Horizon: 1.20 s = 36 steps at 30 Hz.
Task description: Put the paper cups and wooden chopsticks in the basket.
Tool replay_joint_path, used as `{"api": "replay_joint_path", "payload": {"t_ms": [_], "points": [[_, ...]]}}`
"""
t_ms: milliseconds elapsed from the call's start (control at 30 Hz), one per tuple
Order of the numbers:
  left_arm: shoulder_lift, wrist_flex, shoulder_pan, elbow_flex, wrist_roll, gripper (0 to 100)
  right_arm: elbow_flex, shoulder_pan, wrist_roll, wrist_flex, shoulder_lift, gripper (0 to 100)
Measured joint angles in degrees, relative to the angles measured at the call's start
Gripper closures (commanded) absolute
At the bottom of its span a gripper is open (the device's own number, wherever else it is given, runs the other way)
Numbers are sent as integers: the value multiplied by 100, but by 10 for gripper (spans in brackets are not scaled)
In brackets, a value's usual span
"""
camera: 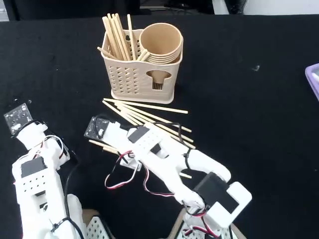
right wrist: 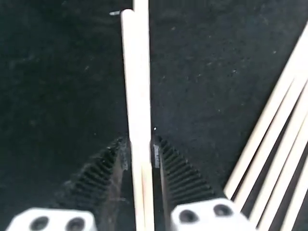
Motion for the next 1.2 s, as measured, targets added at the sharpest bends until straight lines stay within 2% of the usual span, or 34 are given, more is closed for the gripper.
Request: {"api": "replay_joint_path", "payload": {"t_ms": [200,433,633,733,900,1067,1200], "points": [[0,0,-9,0,0,867,273,360,35,53,-624,988],[0,-202,-9,0,0,867,325,958,9,844,-2655,987],[0,-211,-9,0,0,867,105,976,-1073,1002,-4677,987],[0,-211,-9,0,0,867,-132,976,-1468,325,-5389,987],[0,-211,-9,0,0,867,-158,976,-1618,-1662,-5538,987],[0,-211,-9,0,0,867,-193,976,-1618,-3807,-5108,987],[0,-211,-9,0,0,867,-343,976,-1618,-4870,-4334,987]]}}
